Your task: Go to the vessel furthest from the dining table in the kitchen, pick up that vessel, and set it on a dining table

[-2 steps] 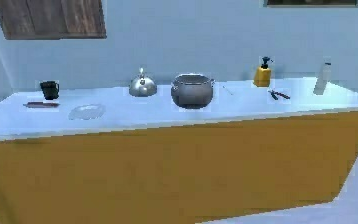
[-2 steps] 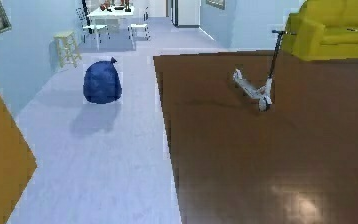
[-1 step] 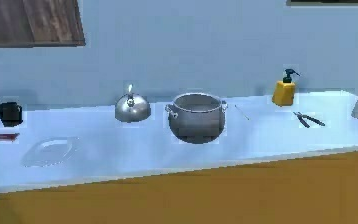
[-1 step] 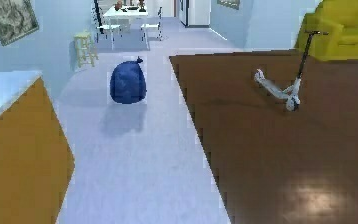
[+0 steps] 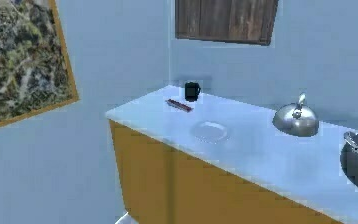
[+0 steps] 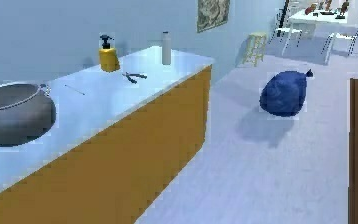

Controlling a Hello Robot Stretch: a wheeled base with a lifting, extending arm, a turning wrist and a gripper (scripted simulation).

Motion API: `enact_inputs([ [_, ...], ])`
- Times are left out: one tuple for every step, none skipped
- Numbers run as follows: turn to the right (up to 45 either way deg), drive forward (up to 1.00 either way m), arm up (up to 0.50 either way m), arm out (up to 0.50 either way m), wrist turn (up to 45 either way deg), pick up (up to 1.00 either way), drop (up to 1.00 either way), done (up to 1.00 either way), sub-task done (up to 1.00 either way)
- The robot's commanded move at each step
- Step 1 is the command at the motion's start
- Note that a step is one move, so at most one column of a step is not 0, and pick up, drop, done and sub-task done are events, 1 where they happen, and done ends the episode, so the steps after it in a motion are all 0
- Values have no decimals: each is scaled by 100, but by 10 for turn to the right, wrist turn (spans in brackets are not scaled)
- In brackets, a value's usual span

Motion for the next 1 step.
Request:
enact_inputs([
  [-450,0,0,0,0,0,0,0,0],
])
